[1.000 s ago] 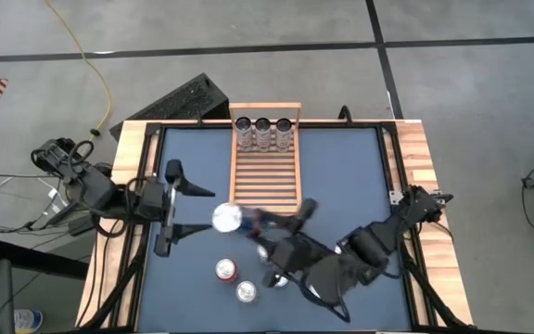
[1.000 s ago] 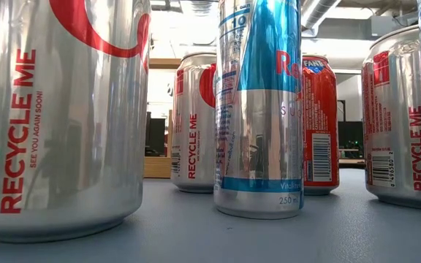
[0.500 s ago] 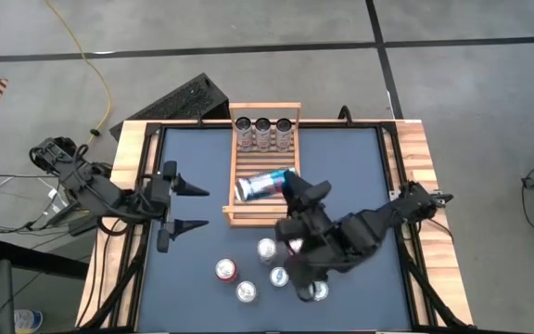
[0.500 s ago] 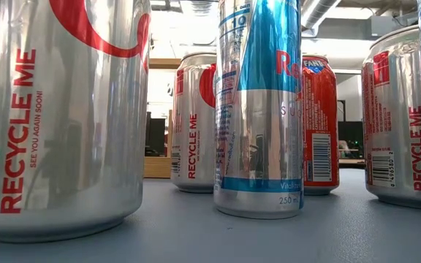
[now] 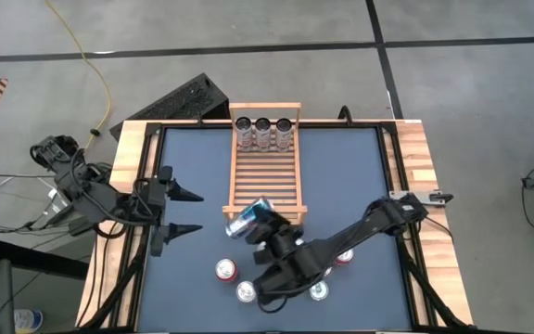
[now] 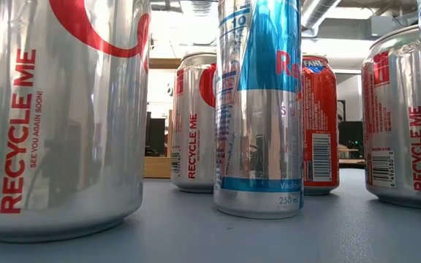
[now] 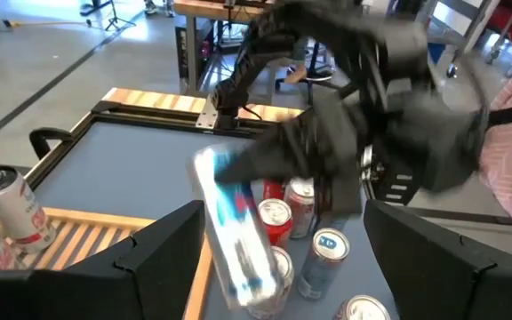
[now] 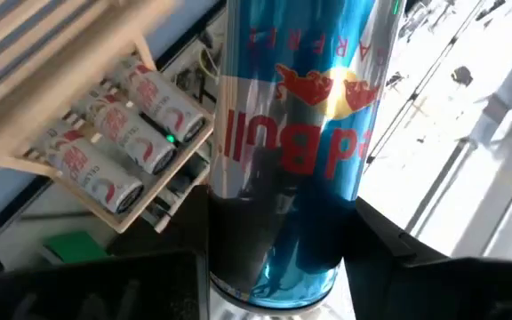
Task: Place canned beverage on shelf
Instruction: Put the top blue soda can on the shelf
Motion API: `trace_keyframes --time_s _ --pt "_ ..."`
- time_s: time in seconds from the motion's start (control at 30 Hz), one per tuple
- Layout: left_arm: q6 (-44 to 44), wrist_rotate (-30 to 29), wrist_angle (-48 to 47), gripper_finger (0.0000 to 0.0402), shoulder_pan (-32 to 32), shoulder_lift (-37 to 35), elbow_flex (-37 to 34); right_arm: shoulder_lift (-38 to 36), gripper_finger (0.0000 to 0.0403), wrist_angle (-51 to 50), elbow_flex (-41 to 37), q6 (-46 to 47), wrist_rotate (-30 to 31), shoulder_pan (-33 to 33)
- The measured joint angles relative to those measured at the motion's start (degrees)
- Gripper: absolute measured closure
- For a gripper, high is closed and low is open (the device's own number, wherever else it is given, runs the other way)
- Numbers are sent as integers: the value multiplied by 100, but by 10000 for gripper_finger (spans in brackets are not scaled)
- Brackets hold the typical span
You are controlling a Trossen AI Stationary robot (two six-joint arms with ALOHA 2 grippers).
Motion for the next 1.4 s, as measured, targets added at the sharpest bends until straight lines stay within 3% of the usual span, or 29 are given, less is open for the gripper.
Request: trace_keyframes --time_s 0.3,0.53,0.67,0.9,1.23,1.4 --pt "-106 -50 -177 105 -8 8 0 553 259 11 -2 -4 184 -15" --pt "-675 -230 -1117 105 -10 139 0 521 259 -9 6 -24 167 165" --pt "-1130 -225 -1141 105 -5 350 -2 351 259 -18 4 -27 190 246" --pt "-1221 1301 -763 105 9 847 -2 274 259 -18 7 -45 219 401" --pt "-1105 1552 -693 105 591 1136 -26 258 259 58 7 -43 261 674" --pt "-1280 2913 632 105 997 1145 -595 258 259 79 7 -43 293 778"
